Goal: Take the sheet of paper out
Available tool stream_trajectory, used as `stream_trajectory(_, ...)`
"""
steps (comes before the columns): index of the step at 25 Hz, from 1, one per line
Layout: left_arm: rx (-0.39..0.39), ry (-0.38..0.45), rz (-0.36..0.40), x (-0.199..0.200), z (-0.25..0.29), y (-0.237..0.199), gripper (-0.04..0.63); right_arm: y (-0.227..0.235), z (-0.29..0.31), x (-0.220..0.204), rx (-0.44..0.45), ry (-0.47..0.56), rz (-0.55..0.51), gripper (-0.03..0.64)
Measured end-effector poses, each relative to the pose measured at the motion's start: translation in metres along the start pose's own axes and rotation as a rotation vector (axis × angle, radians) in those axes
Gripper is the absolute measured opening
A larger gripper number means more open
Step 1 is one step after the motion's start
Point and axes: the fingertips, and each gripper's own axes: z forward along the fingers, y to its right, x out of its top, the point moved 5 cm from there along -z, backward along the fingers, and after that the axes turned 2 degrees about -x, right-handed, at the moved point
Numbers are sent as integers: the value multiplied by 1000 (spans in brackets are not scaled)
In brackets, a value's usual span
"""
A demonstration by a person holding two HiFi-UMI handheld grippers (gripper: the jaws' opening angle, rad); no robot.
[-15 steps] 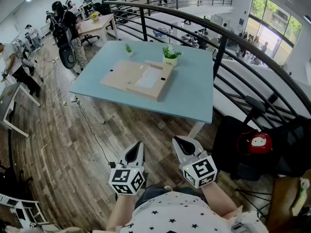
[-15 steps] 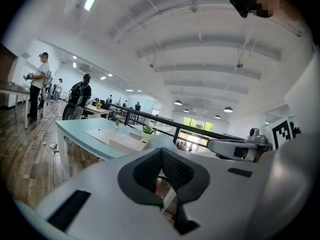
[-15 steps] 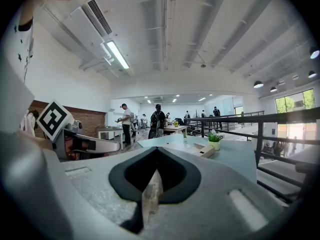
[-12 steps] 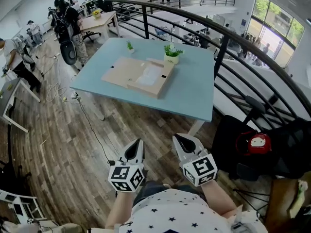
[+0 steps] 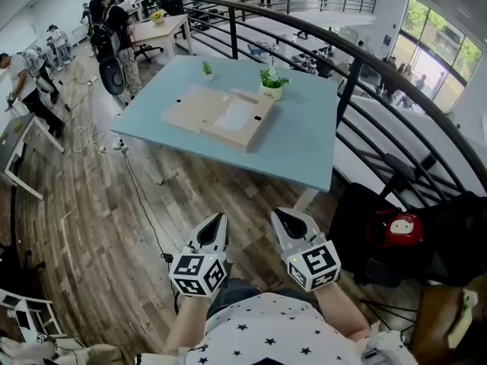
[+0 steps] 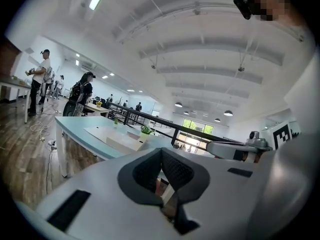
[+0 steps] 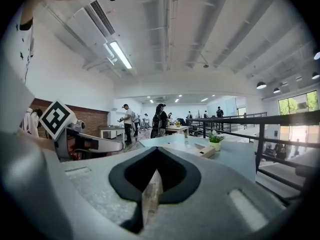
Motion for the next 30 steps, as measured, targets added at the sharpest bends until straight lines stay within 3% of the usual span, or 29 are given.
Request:
stream_trajectory(14,0,-6,-6,5,2,-7,3,-3,16,-5,32,-13,35,6)
stream_trajectory(30,-66,-47,16,35,81,-70,64,35,112,2,17,-25,63,35)
